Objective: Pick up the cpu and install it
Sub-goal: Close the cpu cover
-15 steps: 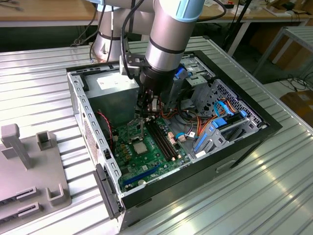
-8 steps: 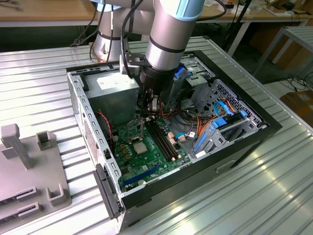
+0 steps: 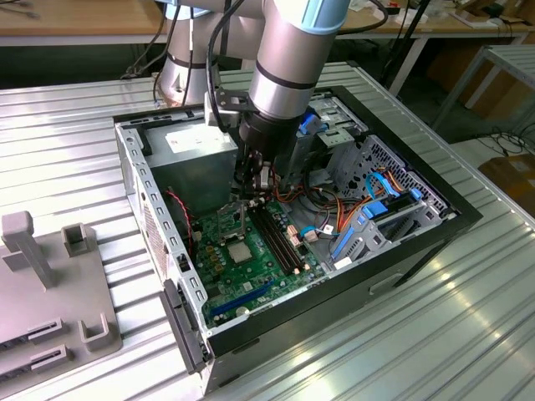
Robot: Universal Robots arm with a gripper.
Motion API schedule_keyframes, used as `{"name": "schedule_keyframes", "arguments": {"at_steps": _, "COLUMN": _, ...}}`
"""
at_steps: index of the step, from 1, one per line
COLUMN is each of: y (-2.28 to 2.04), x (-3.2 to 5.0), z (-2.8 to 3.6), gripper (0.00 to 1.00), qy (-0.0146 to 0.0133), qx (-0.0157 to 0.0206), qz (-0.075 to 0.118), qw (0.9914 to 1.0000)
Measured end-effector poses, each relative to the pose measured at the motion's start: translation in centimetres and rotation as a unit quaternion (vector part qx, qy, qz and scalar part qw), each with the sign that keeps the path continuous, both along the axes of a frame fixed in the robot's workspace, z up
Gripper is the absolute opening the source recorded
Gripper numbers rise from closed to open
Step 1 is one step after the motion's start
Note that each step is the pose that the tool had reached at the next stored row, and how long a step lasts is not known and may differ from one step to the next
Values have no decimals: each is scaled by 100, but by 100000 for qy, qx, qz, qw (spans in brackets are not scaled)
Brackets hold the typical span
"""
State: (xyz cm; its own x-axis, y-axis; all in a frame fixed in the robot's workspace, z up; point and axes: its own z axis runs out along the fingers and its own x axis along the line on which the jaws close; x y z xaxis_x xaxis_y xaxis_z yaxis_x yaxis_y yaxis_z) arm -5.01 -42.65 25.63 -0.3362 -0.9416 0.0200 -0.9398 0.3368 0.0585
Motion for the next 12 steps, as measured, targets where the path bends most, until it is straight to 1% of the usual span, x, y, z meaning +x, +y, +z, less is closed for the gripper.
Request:
{"name": "schedule_keyframes", "arguments": {"at_steps": 5, "y": -2, "x": 0, "z": 0, "gripper": 11, "qy": 1, "qx": 125, "qz": 0, "qw": 100000}}
{"name": "schedule_keyframes", "arguments": {"at_steps": 8, "y": -23, "x": 1, "z": 1, "gripper": 11, "qy": 1, "qx": 127, "qz": 11, "qw": 100000}}
{"name": "schedule_keyframes", "arguments": {"at_steps": 10, "y": -47, "x": 0, "z": 0, "gripper": 11, "qy": 0, "qx": 132, "qz": 2, "qw": 100000}}
{"name": "schedule_keyframes", "arguments": {"at_steps": 12, "y": -54, "x": 0, "z": 0, "gripper": 11, "qy": -1, "qx": 135, "qz": -3, "qw": 100000}}
